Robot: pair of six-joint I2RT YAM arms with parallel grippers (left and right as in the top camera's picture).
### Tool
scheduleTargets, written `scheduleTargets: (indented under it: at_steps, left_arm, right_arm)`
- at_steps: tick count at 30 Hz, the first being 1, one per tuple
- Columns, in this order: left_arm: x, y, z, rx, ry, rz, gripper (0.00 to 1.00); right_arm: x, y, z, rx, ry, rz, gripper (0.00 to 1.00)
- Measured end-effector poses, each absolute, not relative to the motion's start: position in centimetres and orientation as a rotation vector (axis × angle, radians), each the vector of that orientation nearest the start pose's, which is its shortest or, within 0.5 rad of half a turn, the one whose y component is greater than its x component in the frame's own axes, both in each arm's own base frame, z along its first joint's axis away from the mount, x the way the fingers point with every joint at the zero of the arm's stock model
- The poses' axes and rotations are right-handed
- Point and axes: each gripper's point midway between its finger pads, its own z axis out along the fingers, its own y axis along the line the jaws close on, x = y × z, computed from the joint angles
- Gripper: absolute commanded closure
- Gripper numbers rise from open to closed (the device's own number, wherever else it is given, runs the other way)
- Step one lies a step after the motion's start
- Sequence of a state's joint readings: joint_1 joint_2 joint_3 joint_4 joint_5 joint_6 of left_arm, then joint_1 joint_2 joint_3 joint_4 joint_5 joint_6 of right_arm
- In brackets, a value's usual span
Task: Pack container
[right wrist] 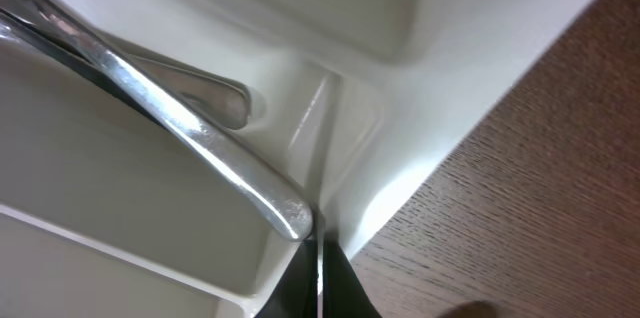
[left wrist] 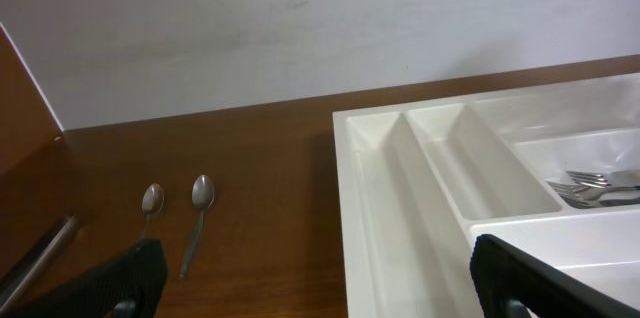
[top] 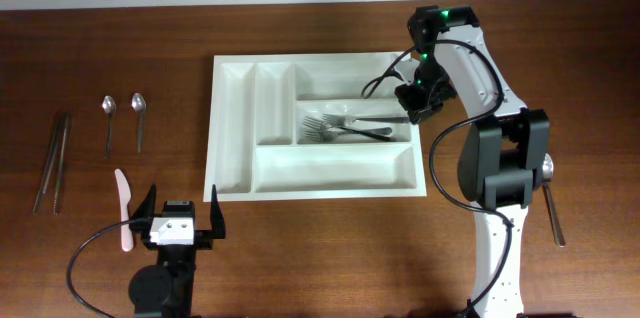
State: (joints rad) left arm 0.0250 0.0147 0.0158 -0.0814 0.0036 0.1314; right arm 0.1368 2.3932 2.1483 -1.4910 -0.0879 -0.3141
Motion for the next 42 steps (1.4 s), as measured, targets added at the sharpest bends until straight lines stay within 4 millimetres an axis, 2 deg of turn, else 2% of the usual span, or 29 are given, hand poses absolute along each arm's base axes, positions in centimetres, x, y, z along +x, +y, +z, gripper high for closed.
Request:
scheduleTargets:
  at_steps: [14,26,30,34,35,36,38,39,40,42]
  left_arm:
    - [24.6,0.6,15.8,0.091,1.650,0.116,0.01]
    - [24.6,0.6,15.8,0.091,1.650,0.116,0.01]
    - [24.6,0.6,15.8,0.091,1.650,0.116,0.01]
    - [24.6,0.6,15.8,0.091,1.650,0.116,0.01]
    - [24.6,0.6,15.8,0.091,1.650,0.116,0.01]
    - [24.6,0.6,15.8,0.091,1.650,0.116,0.01]
    - [24.6,0.6,15.8,0.091,1.650,0.116,0.01]
    - [24.6,0.6,15.8,0.091,1.650,0.116,0.01]
    - [24.6,0.6,15.8,0.091,1.650,0.116,0.01]
    - [24.6,0.6,15.8,0.091,1.650,0.116,0.01]
  right_arm:
    - [41.9,7.7,5.0,-0.738,3.210,0.167,0.96]
    - [41.8,9.4,5.0,-0.801,3.186,0.161,0.96]
    - [41.8,9.4,5.0,-0.804,3.184,0.157,0.96]
    - [41.8,8.6,5.0,-0.800,3.196,0.109,0.94]
    - [41.8,8.3,5.1,-0.794,3.203,0.099,0.84]
    - [41.7,7.7,5.4,-0.772,3.216,0.089,0.66]
    - [42.0,6.7,6.1,-0.744,3.219,0.079,0.24]
    - [42.4,5.4,6.8,-0.700,3.221,0.068,0.15]
    - [42.5,4.6,7.4,-0.662,3.224,0.063,0.00]
    - [42.3,2.4,8.6,-0.588,3.252,0.065,0.01]
